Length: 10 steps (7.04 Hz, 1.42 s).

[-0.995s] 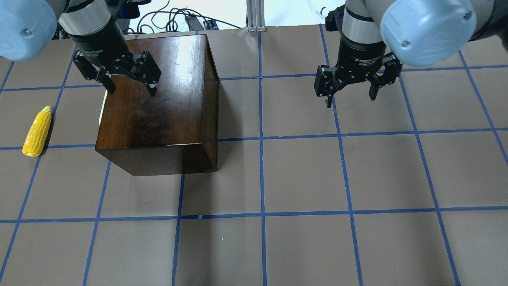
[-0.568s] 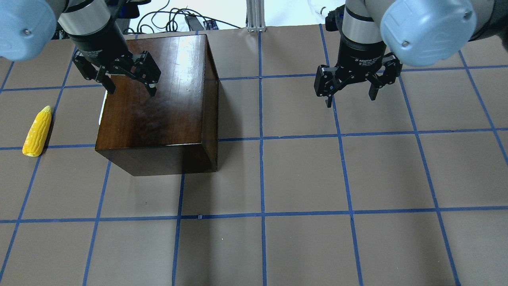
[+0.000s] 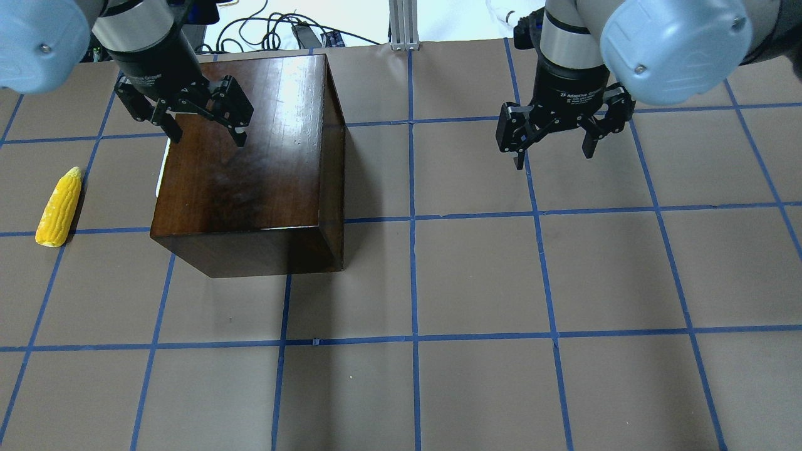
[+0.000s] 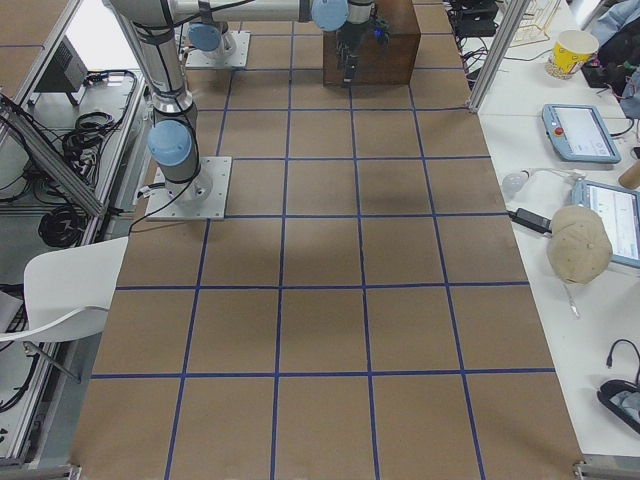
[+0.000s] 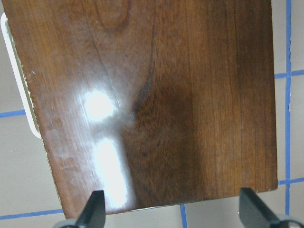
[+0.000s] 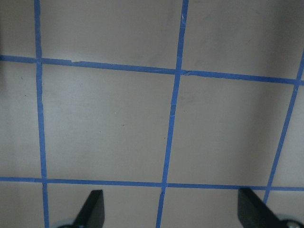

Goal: Open drawer and put corn inside
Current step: 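Move the left gripper beside the cabinet toward the white drawer handle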

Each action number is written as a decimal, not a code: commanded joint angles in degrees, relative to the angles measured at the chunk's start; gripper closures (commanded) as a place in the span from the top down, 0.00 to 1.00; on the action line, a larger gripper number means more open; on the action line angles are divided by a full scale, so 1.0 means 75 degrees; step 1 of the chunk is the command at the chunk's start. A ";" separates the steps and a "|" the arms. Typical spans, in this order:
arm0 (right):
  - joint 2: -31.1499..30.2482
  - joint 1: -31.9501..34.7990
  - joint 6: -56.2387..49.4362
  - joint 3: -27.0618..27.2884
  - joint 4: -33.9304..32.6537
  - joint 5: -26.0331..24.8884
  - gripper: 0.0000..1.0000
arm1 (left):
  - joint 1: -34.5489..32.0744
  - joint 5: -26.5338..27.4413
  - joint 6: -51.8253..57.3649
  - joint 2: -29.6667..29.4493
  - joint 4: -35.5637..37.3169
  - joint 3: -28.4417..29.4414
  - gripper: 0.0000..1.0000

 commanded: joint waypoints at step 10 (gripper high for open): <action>0.0000 0.0000 -0.0008 0.0000 0.0000 0.0000 1.00 | 0.3518 -0.1110 0.3368 -0.0313 0.0499 0.0100 1.00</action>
